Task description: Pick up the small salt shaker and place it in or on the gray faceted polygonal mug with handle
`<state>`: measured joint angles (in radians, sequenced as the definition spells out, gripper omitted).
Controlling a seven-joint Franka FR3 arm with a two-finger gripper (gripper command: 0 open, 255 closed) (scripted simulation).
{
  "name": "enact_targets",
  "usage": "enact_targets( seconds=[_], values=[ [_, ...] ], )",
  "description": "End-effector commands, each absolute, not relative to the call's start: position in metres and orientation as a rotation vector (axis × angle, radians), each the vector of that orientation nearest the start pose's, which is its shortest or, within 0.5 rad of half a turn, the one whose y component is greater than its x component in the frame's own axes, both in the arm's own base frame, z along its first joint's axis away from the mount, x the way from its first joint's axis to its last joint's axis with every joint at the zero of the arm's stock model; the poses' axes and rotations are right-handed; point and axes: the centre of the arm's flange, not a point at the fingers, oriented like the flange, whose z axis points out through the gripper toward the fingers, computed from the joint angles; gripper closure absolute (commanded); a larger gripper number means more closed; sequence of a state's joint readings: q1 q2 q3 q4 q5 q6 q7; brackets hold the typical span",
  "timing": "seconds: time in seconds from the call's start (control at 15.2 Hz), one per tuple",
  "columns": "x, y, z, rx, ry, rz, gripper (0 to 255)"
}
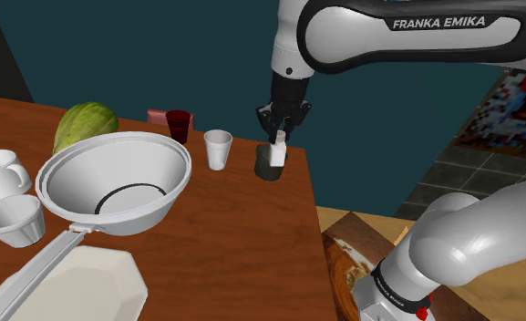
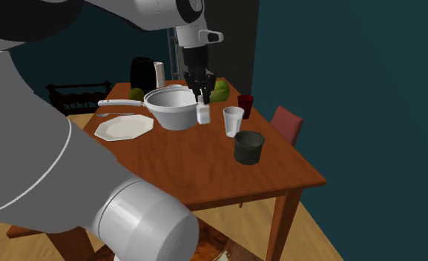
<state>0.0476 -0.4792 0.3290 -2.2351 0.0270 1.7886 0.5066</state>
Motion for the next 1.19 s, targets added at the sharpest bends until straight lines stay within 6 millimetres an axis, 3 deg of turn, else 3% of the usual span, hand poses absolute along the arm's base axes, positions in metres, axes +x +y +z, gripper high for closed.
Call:
enact_targets(
  seconds=[0.0, 0.79, 1.12],
  values=[
    [0.4, 0.153, 0.552, -3.237, 0.275, -0.099, 255],
    [0.518, 0.047, 0.576, -3.237, 0.275, -0.099, 255],
    [0.518, 0.047, 0.55, -3.237, 0.275, -0.099, 255]
  ],
)
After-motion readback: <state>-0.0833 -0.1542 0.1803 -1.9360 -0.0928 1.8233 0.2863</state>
